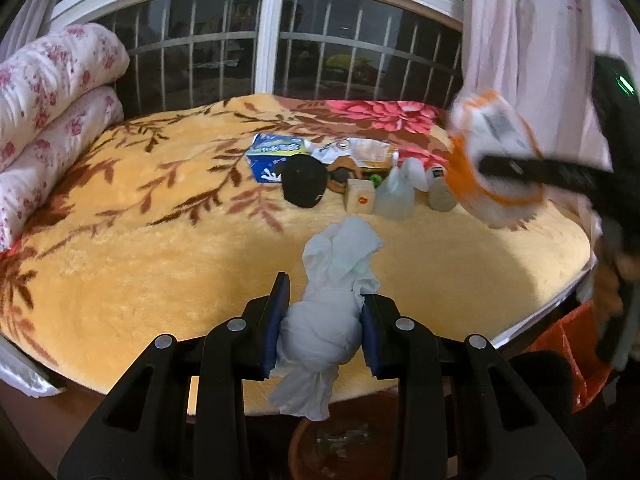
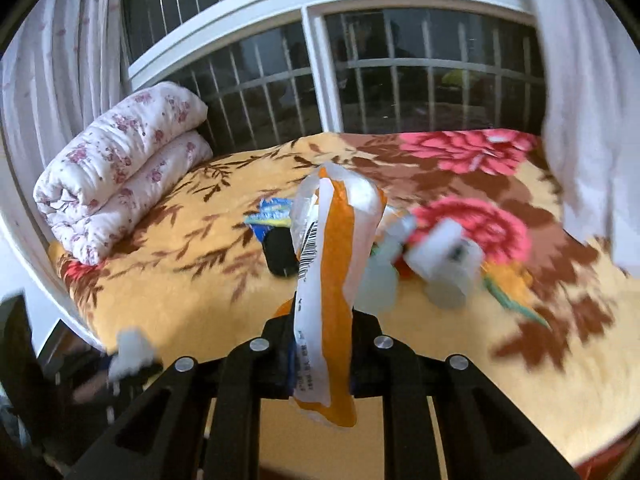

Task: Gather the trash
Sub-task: 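Carry tissue and bag over the orange bucket and open both grippers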

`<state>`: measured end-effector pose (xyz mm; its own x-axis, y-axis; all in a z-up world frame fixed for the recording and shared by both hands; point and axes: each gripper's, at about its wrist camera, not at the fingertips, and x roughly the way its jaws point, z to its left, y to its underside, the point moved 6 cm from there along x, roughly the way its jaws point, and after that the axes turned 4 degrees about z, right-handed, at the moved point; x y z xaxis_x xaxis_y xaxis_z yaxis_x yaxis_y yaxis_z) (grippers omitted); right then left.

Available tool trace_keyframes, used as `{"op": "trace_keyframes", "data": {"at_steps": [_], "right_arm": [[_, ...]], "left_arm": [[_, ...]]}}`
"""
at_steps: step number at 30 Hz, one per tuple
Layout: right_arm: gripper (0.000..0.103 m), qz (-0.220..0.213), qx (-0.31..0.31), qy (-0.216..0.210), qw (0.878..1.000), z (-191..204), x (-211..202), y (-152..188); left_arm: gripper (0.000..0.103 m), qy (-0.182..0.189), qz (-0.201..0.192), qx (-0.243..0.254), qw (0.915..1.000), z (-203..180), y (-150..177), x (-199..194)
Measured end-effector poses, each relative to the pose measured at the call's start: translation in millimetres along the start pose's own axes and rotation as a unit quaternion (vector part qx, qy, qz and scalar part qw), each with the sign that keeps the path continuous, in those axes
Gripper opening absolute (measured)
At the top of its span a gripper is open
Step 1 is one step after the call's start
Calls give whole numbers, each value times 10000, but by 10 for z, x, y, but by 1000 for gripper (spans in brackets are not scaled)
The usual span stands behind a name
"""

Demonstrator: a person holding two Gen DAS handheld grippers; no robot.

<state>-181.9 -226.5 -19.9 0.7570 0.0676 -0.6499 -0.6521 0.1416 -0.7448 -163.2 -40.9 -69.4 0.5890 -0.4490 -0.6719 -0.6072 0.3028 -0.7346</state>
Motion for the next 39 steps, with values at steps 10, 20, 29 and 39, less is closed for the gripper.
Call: {"op": "trace_keyframes", "data": {"at_steps": [10, 20, 29, 39], "right_arm": [[17, 395, 272, 54, 9988, -74, -454, 1359], [17, 1424, 623, -359, 9872, 63, 64, 2264], [17, 1717, 546, -350, 9830, 160, 245, 2449], [19, 2264, 430, -358, 9724, 250, 528, 2675]], "left_arm": [[32, 184, 269, 797, 9963, -369, 562, -271], [32, 285, 1280, 1241, 9836, -556, 1392, 36], [32, 429, 1671, 1038, 9795, -547, 1597, 181], [36, 513, 2313, 802, 9682, -474, 1782, 554]]}}
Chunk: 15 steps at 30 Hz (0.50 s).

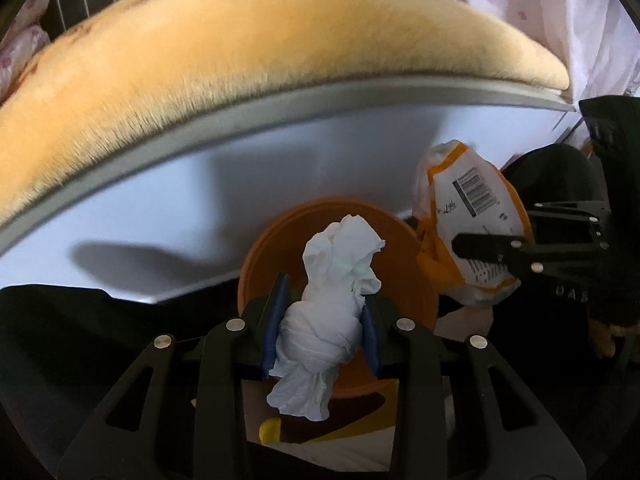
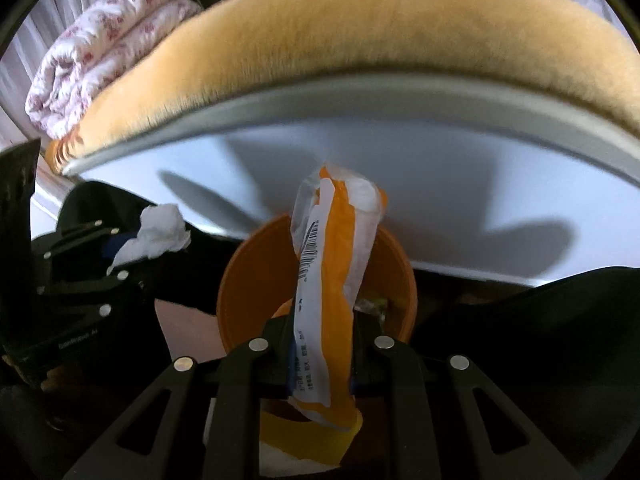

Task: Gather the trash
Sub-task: 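Carry tissue and bag over the orange bucket and open both grippers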

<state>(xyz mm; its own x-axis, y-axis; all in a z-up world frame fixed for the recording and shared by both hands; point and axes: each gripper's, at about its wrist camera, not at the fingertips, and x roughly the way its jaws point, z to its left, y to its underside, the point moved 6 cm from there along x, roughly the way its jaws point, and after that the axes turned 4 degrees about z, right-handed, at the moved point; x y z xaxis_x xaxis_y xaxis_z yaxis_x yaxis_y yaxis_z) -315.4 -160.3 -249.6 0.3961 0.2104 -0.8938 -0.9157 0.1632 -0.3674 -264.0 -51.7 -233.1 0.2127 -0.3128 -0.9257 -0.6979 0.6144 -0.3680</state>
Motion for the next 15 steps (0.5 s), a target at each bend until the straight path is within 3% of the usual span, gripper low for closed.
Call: {"op": "trace_keyframes", "data": {"at_steps": [1, 2, 3, 4, 5, 9, 15], "right_arm": [[22, 50, -20, 3, 10000, 6, 40, 6], [30, 121, -64, 26, 9999, 18, 97, -3], [53, 155, -85, 72, 9998, 18, 135, -13], [63, 181, -85, 165, 9997, 9, 181, -29], [66, 185, -97, 201, 9996, 7, 200, -34], [65, 295, -54, 172, 9994, -4, 277, -55], [65, 250, 55, 141, 9996, -28, 249, -69]], "left_arm": [[41, -8, 89, -31, 10000, 15, -2, 52], [61, -13, 195, -73, 9998, 33, -8, 111], [82, -19, 305, -116, 9995, 53, -10, 173], [84, -15, 392, -182, 9991, 81, -14, 241], [84, 1, 440, -243, 9987, 106, -17, 288], [84, 98, 649, -427, 9969, 172, 10, 412], [84, -38, 525, -332, 9981, 119, -16, 356]]}}
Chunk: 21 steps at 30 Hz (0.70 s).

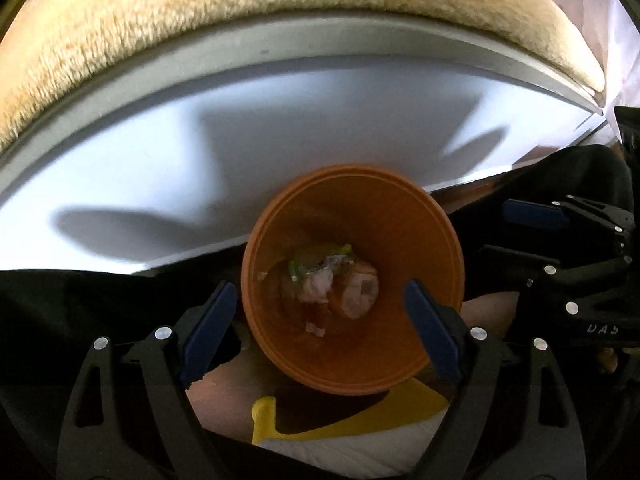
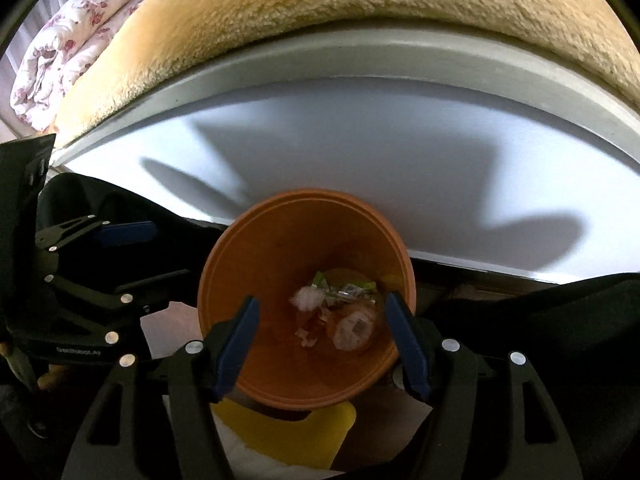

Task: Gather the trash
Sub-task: 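Move both grippers back toward the trash on the bed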

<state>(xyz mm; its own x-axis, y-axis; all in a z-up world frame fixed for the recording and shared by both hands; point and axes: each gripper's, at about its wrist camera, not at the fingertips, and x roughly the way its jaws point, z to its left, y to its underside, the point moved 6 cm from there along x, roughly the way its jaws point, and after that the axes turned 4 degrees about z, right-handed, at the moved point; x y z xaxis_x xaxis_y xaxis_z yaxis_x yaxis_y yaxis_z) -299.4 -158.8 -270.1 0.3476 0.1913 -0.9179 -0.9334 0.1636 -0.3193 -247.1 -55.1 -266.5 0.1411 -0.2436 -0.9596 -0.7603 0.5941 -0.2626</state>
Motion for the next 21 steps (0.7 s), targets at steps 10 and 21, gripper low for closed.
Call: {"op": "trace_keyframes", "data": {"at_steps": [10, 21], "right_arm": [[70, -683, 153, -42, 9975, -145, -464, -14], [91, -2608, -158, -268, 9649, -157, -1976, -1065]], "left_arm": [[84, -373, -964, 114, 9946, 106, -147, -775], [88, -621, -1975, -368, 9776, 466, -1564, -1551]]}}
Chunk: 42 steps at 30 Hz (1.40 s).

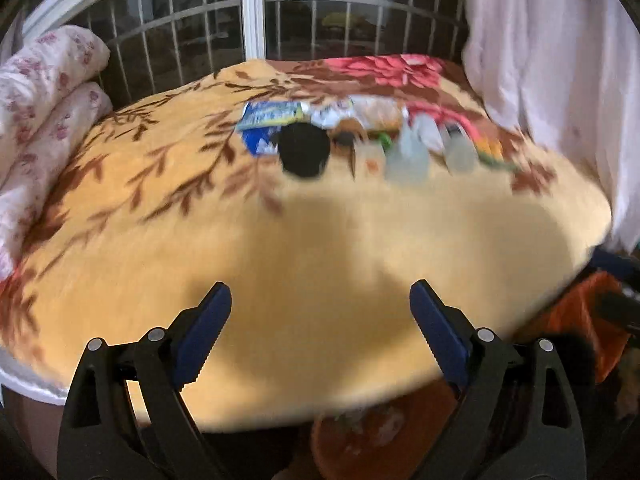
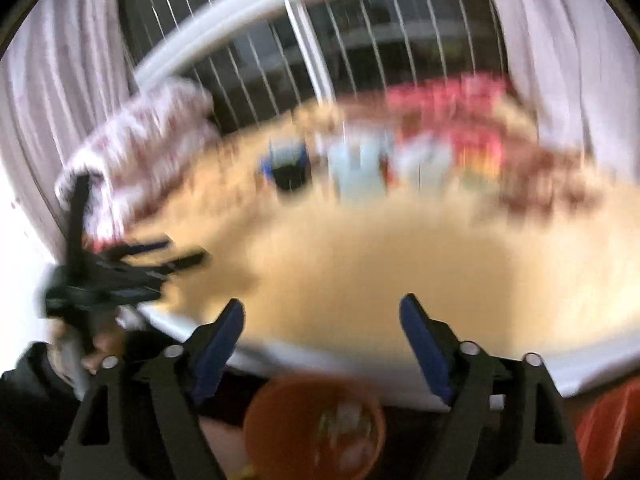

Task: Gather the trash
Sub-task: 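Move both grippers back toward the trash on the bed, then grasp the black round object with the left gripper, then grasp the brown paper bag with the right gripper while the left gripper holds the black object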

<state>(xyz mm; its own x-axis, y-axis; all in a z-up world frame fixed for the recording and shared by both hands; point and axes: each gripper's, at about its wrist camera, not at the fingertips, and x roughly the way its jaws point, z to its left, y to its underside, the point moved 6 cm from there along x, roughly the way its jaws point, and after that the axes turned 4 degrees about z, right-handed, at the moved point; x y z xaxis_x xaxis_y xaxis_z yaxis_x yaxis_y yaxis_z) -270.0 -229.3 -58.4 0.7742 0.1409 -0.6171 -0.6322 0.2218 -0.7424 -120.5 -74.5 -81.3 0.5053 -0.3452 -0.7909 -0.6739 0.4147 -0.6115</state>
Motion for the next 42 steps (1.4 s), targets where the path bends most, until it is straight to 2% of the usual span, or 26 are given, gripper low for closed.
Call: {"op": "trace_keyframes", "data": {"at_steps": [2, 4, 8, 12, 15, 18, 19, 20, 21, 23, 25, 28, 30, 33, 36, 42], "right_arm": [[94, -513, -86, 51, 9986, -14, -143, -217], [94, -583, -147, 263, 9978, -82, -91, -205], [94, -196, 3, 303, 9993, -301, 169, 85], [94, 212, 450, 210, 9985, -533, 415, 376], [94, 262, 505, 136, 9983, -579, 458, 411], [94, 204, 295, 127, 9993, -545, 464, 253], [94, 148, 236, 64, 9996, -521, 461, 151], [94, 72, 216, 26, 9997, -512, 459, 29], [94, -6, 197, -25, 9998, -502, 447, -74], [94, -154, 160, -113, 9997, -486, 425, -228], [94, -266, 132, -12, 9996, -493, 429, -318], [94, -138, 107, 80, 9998, -501, 532, -316], [94, 8, 24, 100, 9999, -482, 622, -277], [94, 154, -109, 134, 9997, -415, 729, -297], [94, 289, -165, 21, 9994, -321, 833, -398], [94, 590, -687, -340, 9953, 136, 1136, -1024]], "left_arm": [[88, -118, 12, -99, 9999, -2, -279, 225], [88, -293, 81, -185, 9994, 38, -489, 456], [88, -323, 257, -512, 9978, 108, -812, 882], [88, -506, 527, -784, 9942, 192, -981, 1255], [88, -447, 643, -1076, 9911, 293, -1083, 1438], [87, -405, 682, -1299, 9884, 384, -1158, 1548], [81, -445, 683, -1340, 9876, 418, -1167, 1588], [58, -326, 739, -1365, 9873, 425, -1156, 1634], [51, -176, 805, -1390, 9869, 415, -1152, 1669], [49, -232, 648, -1324, 9888, 396, -1147, 1603], [48, -343, 550, -1088, 9919, 342, -1105, 1501], [47, -443, 423, -804, 9949, 315, -995, 1292], [47, -343, 349, -709, 9963, 318, -868, 1113], [48, -282, 262, -658, 9971, 361, -698, 907], [47, -399, 110, -628, 9972, 447, -487, 642], [48, -825, -302, -662, 9939, 649, -253, 217]]}}
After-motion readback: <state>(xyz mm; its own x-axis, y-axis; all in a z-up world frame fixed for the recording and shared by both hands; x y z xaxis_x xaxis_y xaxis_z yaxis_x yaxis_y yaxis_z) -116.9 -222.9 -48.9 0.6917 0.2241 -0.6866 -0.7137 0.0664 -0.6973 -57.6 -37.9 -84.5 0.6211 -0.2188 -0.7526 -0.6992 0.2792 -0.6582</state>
